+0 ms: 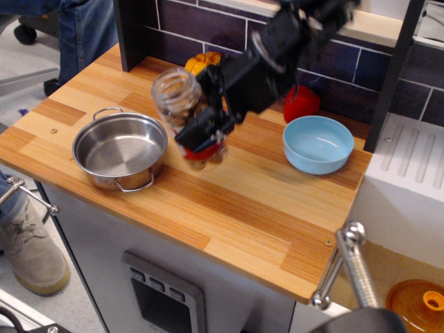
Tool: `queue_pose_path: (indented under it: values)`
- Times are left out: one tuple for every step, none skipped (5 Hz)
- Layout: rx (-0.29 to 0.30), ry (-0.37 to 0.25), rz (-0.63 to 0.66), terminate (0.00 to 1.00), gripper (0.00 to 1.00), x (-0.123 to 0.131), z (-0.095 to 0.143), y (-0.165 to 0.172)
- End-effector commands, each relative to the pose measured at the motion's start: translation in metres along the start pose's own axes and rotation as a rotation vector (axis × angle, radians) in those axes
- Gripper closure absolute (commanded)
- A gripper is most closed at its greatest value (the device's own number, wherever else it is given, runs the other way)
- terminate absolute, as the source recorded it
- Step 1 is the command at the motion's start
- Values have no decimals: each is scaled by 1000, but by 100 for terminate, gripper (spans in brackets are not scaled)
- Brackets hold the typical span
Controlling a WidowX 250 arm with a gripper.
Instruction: Pour almonds in pot
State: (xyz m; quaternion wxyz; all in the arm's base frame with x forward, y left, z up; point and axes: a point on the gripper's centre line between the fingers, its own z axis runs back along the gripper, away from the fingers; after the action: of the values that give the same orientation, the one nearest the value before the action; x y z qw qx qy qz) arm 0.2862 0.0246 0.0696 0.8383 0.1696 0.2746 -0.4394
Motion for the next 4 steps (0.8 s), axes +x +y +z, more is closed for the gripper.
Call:
queue_pose_path:
  values:
    - [94,-404,-66,0,100,-36,16,3]
    - [128,-571,-62,0,100,-44,16,-3]
    - [119,-680,-71,0,100,-41,19,-4]
    - [154,-722,-46,0,100,-34,17,2]
